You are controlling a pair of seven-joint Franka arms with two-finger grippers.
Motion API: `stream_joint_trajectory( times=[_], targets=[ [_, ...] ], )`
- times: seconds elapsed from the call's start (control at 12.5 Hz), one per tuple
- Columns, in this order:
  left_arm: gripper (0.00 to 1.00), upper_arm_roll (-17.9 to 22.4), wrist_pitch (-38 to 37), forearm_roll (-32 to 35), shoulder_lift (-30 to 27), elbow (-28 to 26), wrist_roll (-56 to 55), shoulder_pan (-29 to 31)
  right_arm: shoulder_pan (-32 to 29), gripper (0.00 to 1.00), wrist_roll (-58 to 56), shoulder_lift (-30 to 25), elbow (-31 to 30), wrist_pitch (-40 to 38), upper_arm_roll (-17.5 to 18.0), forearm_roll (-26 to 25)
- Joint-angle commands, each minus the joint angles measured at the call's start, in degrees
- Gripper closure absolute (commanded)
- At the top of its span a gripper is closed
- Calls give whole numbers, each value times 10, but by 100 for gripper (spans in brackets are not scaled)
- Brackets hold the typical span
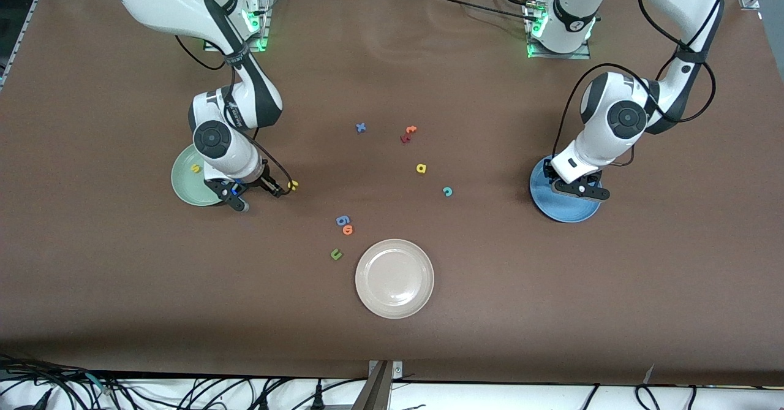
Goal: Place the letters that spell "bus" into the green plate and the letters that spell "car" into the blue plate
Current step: 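Place the r on the blue plate while the right gripper reaches teal p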
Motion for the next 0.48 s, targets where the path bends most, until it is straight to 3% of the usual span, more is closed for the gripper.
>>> stream_joint_trajectory(
  times=[0.0,0.24,0.4],
  targets=[
    [0,-5,-5,-17,-15,1,1,0,5,33,10,4,-19,40,-3,1],
    [0,-37,-5,-19,7,42,-104,-26,4,37,10,10,-21,44,-2,2],
    [0,-56,-6,-18,35,74,-193,-57,4,75,8,10,-21,41,-2,2]
  ],
)
